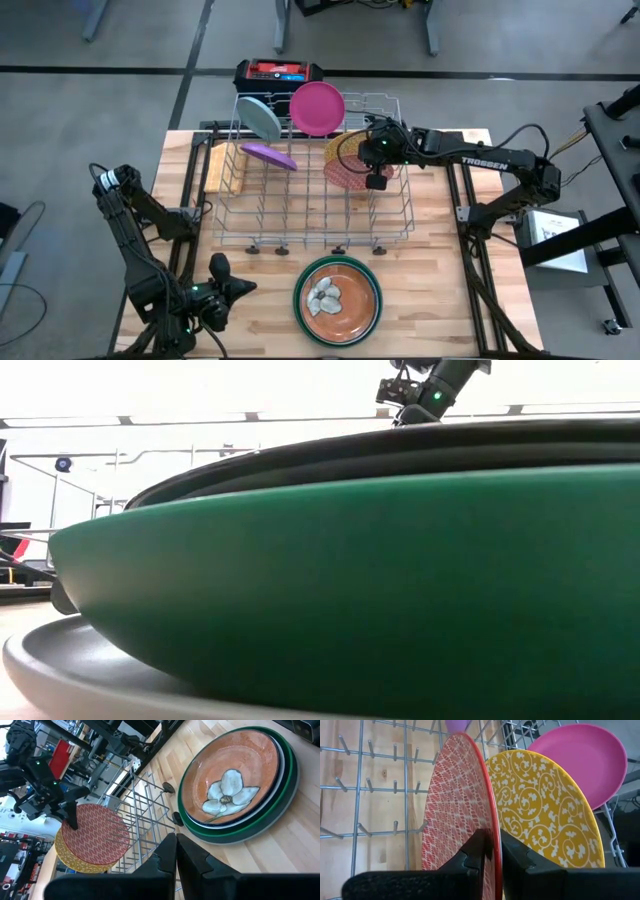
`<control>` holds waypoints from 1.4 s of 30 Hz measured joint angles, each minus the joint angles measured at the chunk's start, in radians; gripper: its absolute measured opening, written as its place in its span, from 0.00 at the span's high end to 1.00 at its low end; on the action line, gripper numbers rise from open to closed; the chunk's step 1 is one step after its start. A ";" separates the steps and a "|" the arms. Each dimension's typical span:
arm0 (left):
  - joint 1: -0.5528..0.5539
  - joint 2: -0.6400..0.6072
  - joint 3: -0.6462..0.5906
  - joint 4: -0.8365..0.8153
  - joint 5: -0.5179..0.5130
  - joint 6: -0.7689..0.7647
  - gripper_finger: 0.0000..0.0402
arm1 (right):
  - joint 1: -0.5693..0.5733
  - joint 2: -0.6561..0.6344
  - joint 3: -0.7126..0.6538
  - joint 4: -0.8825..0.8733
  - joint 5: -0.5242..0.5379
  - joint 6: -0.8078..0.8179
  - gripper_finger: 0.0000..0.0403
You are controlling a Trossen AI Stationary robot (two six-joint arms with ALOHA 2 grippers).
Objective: Sort dishes
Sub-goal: Put the red plate into the dishwasher rack
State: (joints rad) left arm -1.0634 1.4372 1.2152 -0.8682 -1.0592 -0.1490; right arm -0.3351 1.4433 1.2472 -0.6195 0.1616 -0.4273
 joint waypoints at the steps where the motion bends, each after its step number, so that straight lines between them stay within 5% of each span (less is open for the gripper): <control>1: 0.000 0.000 0.000 0.000 0.000 0.000 1.00 | 0.000 0.000 0.000 0.000 0.000 0.000 0.92; 23: 0.000 0.000 0.000 -0.001 0.000 -0.003 1.00 | 0.001 -0.010 0.046 -0.037 0.012 0.052 0.73; 36: 0.009 0.000 0.000 0.000 0.006 -0.024 1.00 | 0.008 -0.035 0.236 -0.322 0.024 0.142 0.66; 42: 0.057 0.000 0.000 0.004 0.105 -0.069 1.00 | 0.076 -0.108 0.309 -0.427 0.024 0.256 0.69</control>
State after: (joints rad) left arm -1.0066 1.4372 1.2152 -0.8643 -0.9538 -0.2176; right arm -0.2593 1.3355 1.5563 -1.0465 0.1856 -0.1717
